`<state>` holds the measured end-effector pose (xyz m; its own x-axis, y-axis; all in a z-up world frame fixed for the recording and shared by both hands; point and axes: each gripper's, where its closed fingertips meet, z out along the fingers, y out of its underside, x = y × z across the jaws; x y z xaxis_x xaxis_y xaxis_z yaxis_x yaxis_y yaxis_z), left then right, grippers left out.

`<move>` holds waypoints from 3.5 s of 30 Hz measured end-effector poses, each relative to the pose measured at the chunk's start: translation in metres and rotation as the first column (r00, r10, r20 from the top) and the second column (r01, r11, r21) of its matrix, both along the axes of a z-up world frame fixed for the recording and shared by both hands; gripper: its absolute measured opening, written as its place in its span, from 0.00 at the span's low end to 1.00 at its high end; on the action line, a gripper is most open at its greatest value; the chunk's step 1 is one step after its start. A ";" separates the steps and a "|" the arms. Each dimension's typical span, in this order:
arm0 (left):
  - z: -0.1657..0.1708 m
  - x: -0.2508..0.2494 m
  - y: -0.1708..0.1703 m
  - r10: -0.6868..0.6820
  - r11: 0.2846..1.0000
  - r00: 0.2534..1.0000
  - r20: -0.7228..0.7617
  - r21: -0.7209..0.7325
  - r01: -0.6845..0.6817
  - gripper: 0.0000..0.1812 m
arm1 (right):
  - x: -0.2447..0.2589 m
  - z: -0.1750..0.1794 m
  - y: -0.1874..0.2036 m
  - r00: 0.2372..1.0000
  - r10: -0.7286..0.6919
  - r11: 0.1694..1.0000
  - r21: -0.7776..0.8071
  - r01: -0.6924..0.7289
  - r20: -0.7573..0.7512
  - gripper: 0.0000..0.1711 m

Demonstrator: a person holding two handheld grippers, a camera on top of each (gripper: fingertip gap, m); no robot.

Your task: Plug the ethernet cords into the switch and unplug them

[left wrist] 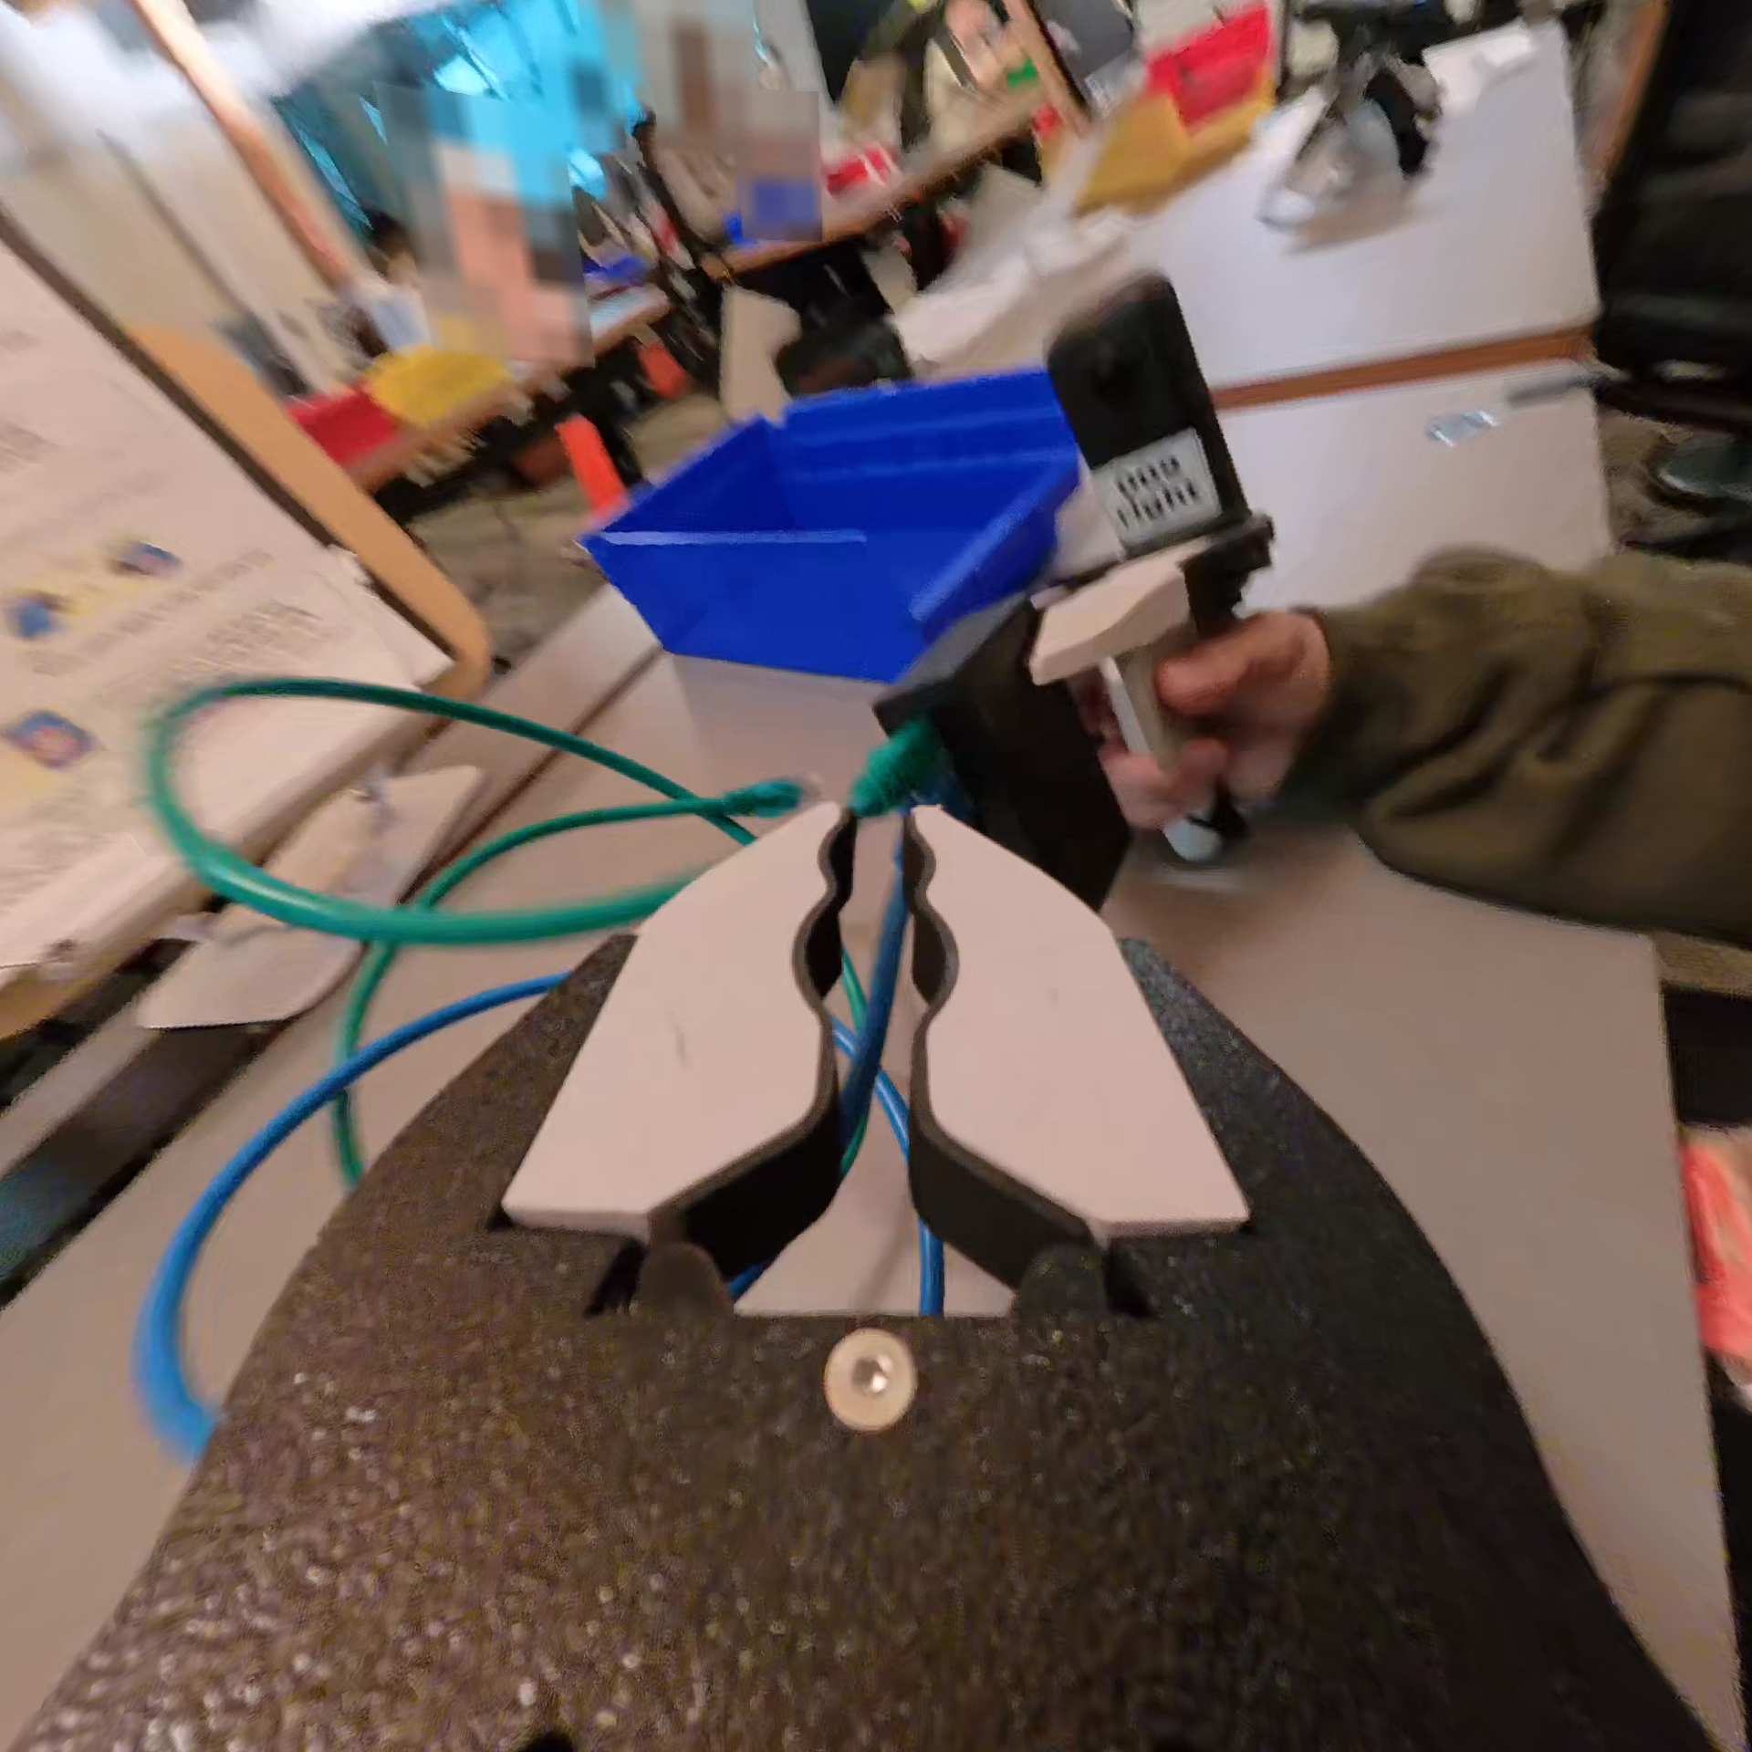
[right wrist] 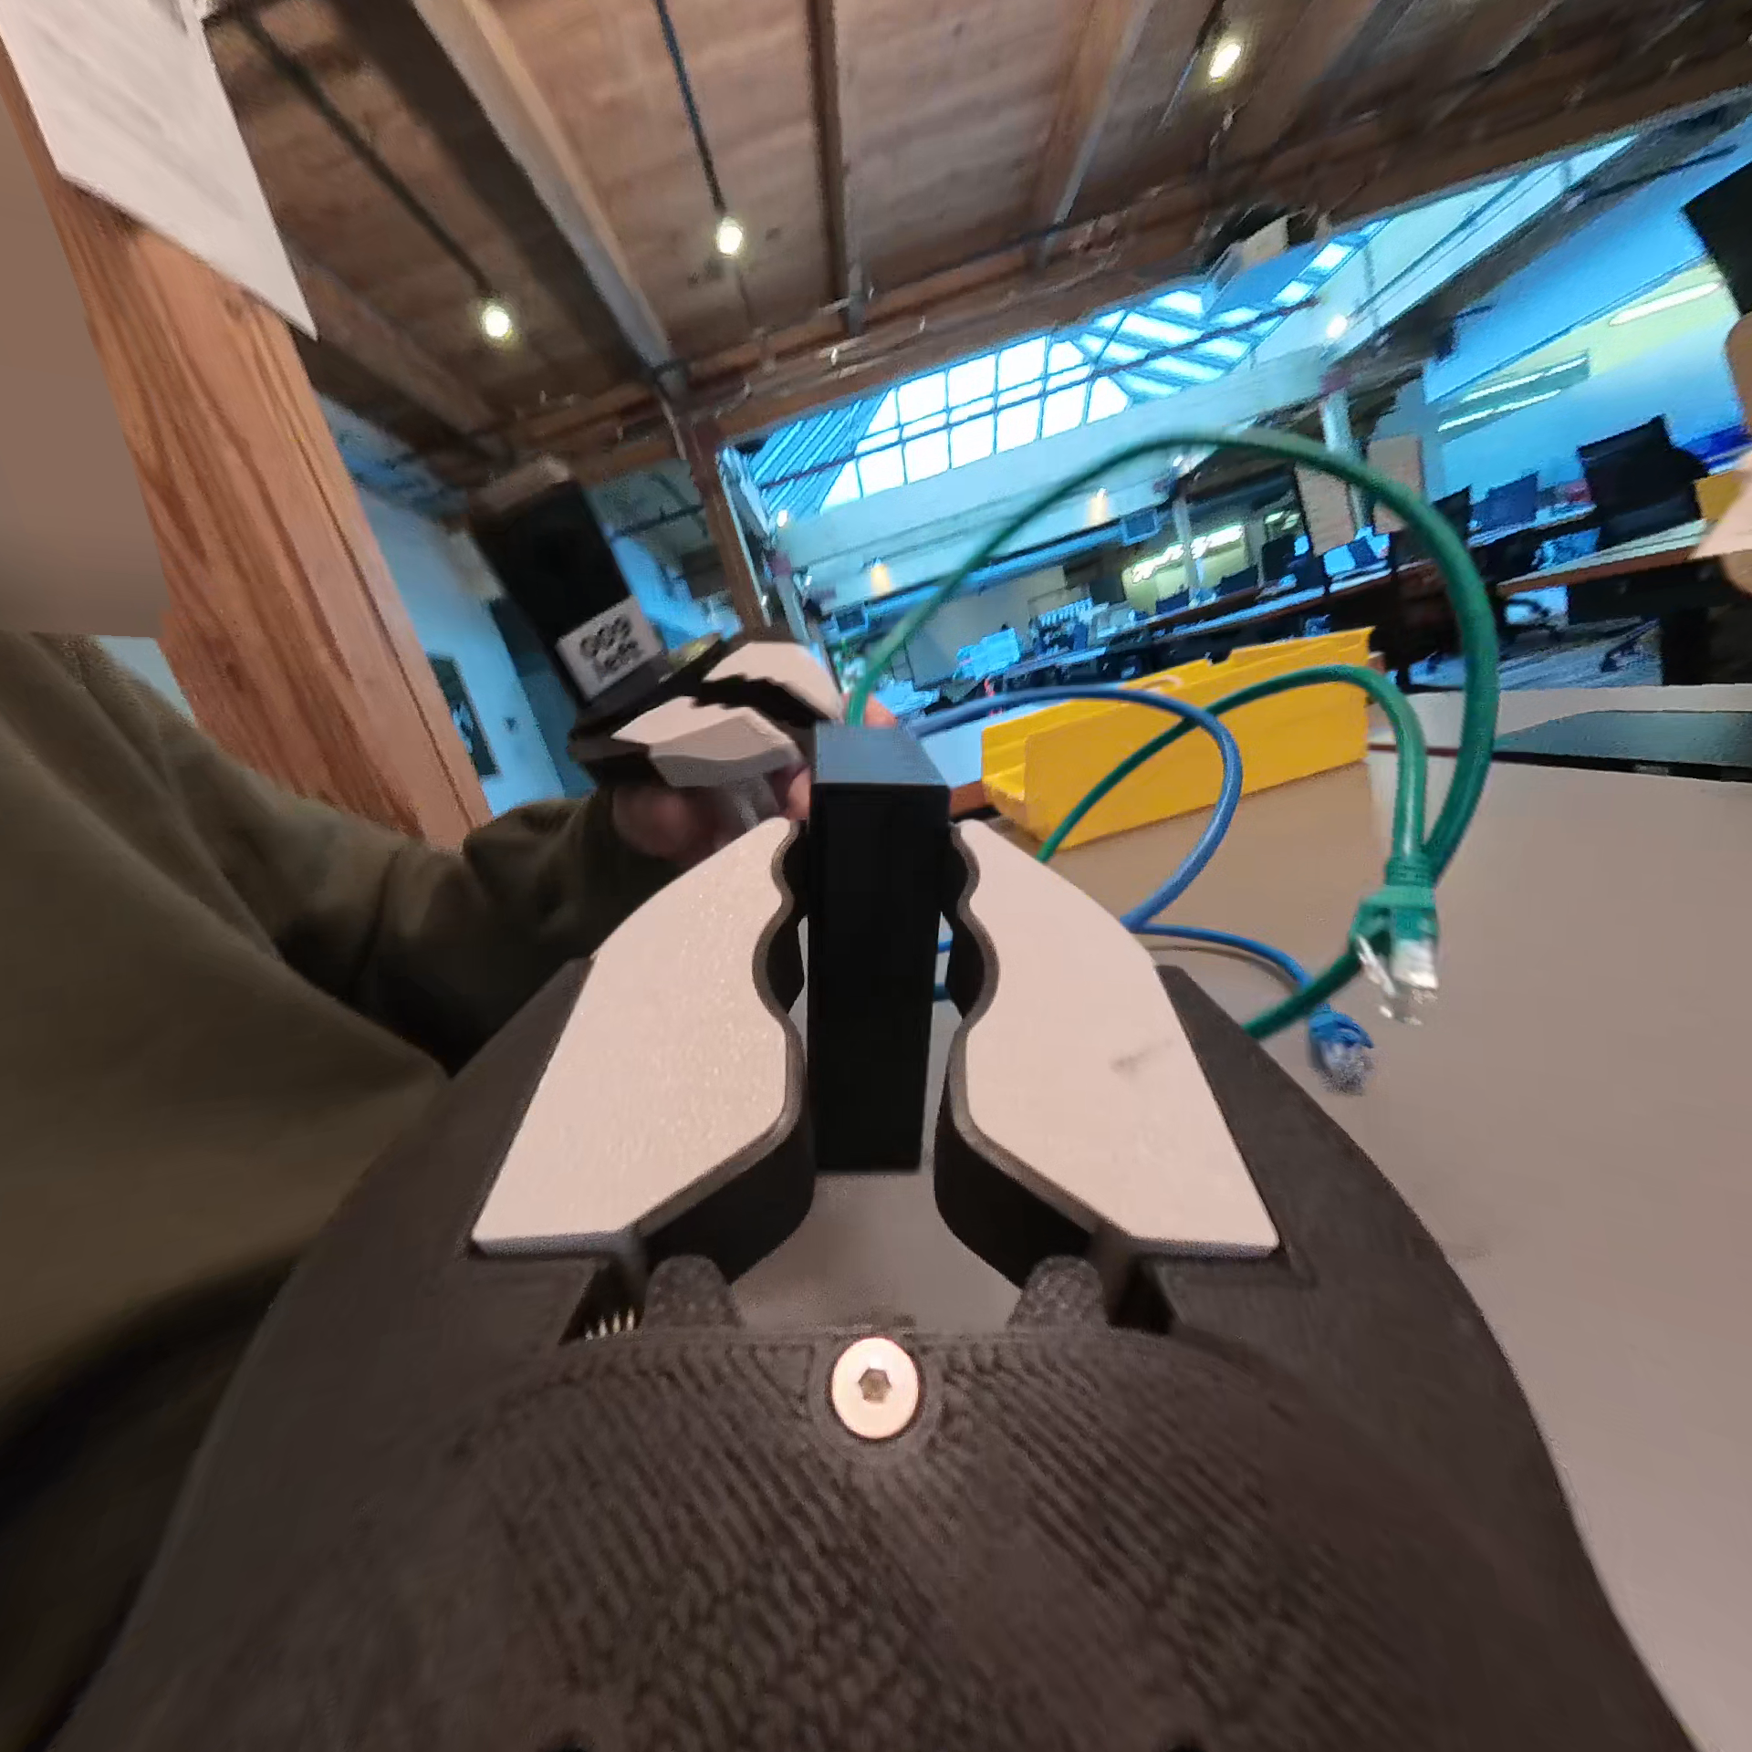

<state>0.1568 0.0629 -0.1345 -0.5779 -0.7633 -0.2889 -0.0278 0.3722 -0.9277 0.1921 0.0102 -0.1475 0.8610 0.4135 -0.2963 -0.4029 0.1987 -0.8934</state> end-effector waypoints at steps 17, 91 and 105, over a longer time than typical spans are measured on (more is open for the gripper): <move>-0.085 -0.032 -0.060 -0.083 0.668 0.841 -0.535 -0.657 -0.351 0.14 | 0.029 0.000 0.001 0.977 -0.115 0.992 0.024 0.121 -0.182 0.16; -0.038 0.029 0.007 0.507 0.859 0.861 -0.050 0.105 -0.500 0.05 | 0.035 -0.008 0.031 0.797 -0.588 0.796 -0.081 0.600 0.136 0.43; -0.034 0.029 0.011 0.482 0.876 0.875 -0.050 0.050 -0.479 0.03 | 0.033 -0.019 0.040 0.831 -0.523 0.816 -0.173 0.552 0.189 0.43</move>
